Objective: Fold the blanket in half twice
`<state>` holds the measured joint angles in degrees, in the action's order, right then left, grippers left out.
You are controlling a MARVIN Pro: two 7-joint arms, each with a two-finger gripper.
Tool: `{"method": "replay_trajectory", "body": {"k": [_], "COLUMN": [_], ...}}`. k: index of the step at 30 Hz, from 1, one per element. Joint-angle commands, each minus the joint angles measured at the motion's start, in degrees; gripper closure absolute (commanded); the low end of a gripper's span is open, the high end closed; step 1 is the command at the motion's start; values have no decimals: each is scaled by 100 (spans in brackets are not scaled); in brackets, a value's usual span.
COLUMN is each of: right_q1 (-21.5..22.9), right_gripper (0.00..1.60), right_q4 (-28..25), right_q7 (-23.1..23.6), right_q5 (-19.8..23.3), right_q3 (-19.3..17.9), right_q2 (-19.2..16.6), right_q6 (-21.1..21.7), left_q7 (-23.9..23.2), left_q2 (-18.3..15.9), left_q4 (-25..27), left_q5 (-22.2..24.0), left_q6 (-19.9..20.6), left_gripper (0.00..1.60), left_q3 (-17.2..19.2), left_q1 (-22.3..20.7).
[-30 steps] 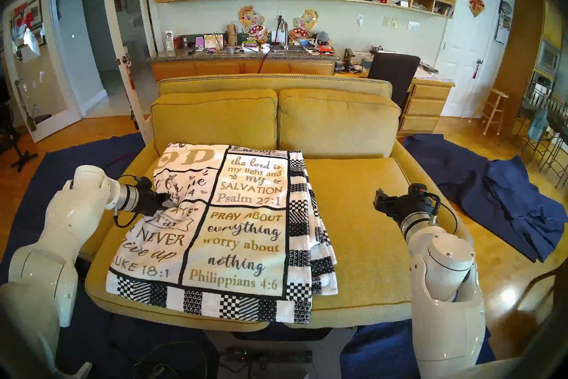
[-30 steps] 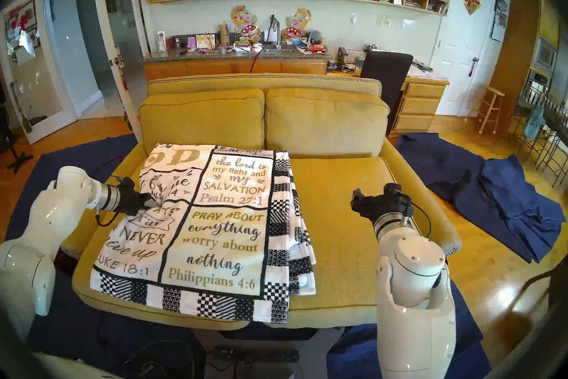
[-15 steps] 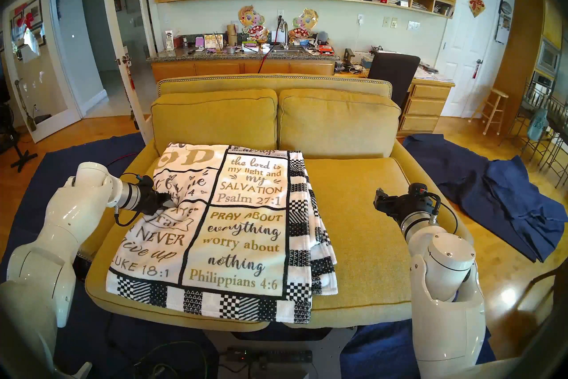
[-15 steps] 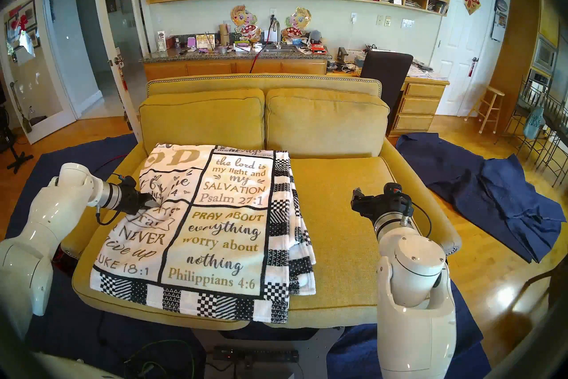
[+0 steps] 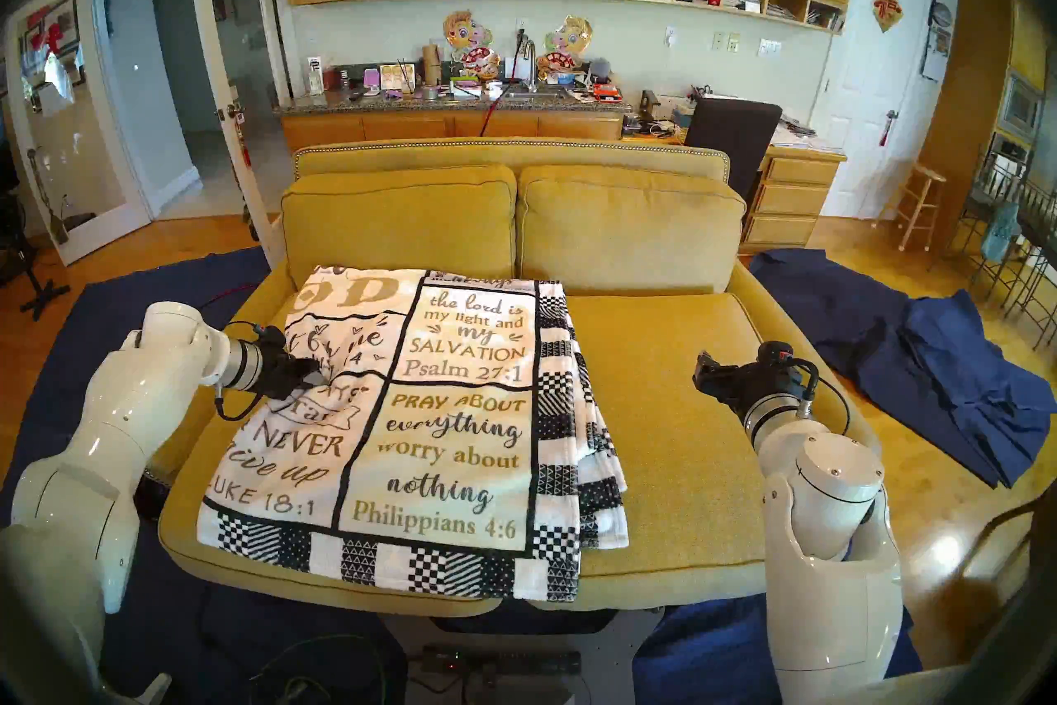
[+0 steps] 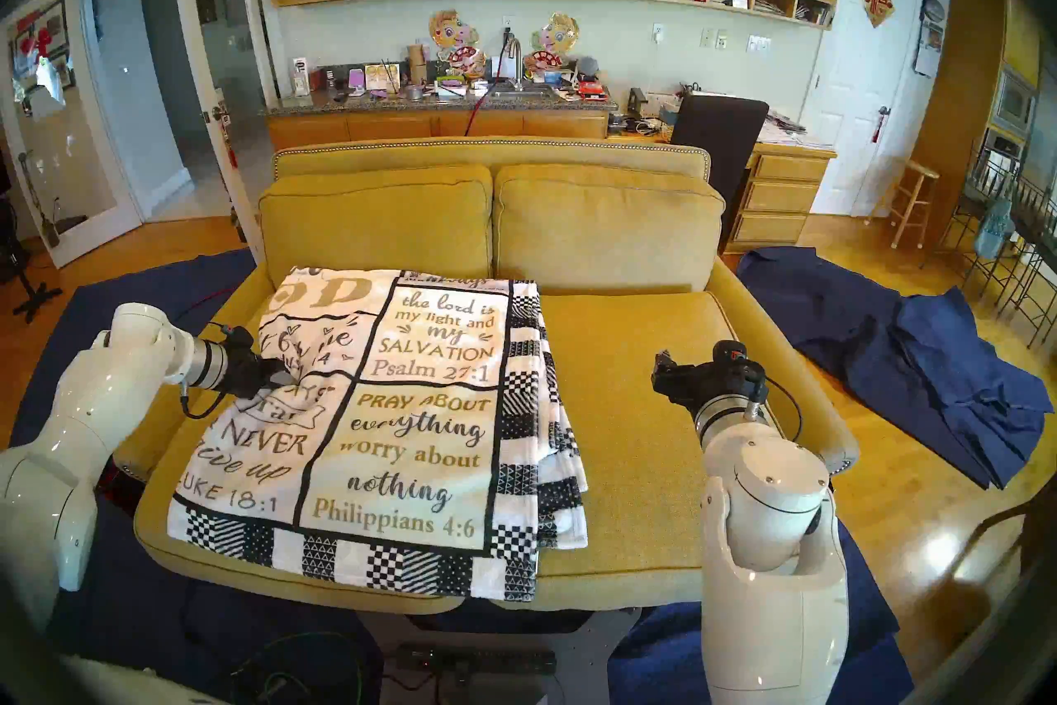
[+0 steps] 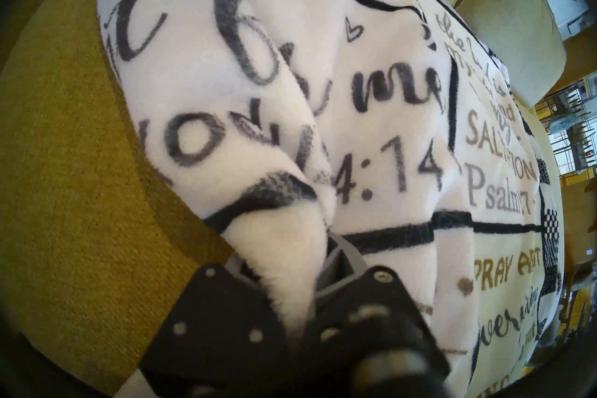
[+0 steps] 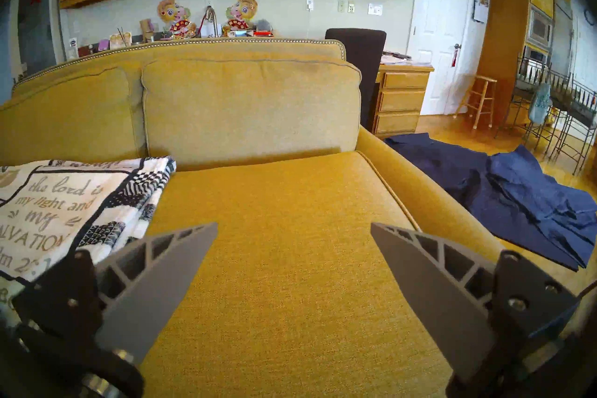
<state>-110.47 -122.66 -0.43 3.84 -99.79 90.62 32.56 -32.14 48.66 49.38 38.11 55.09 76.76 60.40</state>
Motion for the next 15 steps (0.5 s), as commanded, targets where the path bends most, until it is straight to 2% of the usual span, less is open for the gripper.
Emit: {"method": "replay_trajectory", "body": {"k": [1, 8, 15], "right_q1": [556, 907, 1241], "right_gripper": [0, 0, 0], "right_q4": [44, 278, 523], "right_q7": [89, 178, 555], "right_q5": [79, 174, 529], "right_q3": [-27, -114, -276], "right_q2": [-122, -349, -614], "right_q6": [220, 462, 730], "left_q7": [91, 261, 410], "left_q2": [-107, -116, -119], "left_q4": [178, 244, 298], "left_q5": [268, 418, 538], "left_q6": [-9, -9, -9], "left_gripper": [160, 160, 160], "left_q3": [20, 28, 38], "left_q1": [-89, -43, -3]}}
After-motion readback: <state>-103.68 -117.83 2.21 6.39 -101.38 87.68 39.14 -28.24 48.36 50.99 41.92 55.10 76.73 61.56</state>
